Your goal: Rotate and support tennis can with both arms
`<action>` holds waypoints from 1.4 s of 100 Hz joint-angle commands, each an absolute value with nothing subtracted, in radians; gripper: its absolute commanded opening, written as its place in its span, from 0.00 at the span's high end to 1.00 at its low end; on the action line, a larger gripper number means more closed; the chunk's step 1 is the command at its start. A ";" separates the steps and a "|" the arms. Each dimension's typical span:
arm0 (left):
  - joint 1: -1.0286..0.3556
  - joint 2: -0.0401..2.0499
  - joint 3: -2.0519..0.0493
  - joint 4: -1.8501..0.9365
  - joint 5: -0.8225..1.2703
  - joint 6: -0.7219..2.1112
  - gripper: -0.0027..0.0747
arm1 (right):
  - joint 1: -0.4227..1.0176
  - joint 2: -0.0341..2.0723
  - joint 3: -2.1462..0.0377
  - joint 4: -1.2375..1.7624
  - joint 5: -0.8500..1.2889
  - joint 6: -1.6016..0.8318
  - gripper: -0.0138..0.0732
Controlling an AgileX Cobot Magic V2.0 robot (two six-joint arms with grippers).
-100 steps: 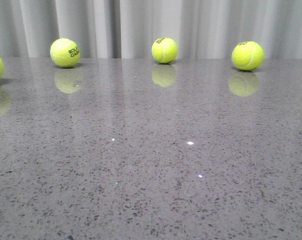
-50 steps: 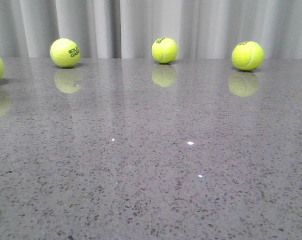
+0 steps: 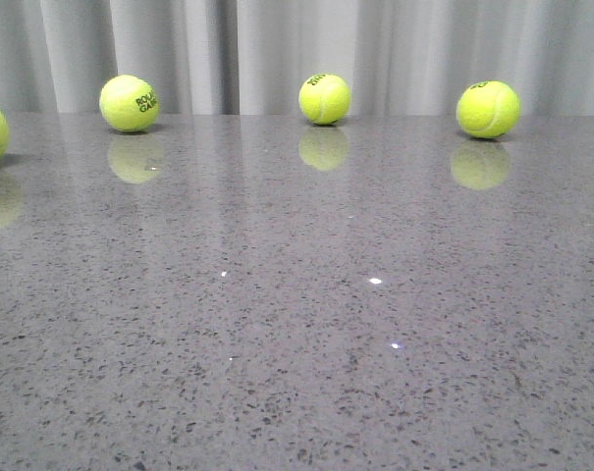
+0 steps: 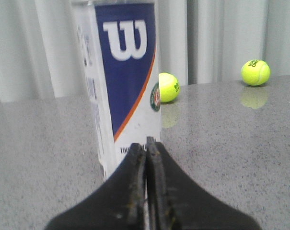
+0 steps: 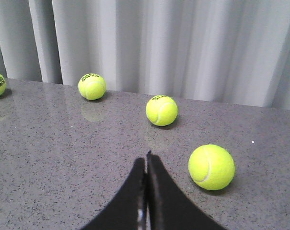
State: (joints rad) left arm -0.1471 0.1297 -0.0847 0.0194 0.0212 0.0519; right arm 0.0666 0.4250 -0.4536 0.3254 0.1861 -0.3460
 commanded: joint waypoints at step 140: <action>-0.026 -0.044 0.044 0.058 -0.060 -0.044 0.99 | 0.060 0.428 -0.479 0.334 0.119 -0.346 0.92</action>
State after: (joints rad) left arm -0.0290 -0.0038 -0.0044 0.0646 0.0155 -0.0344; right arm 0.0666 0.4250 -0.4536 0.3254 0.1897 -0.3460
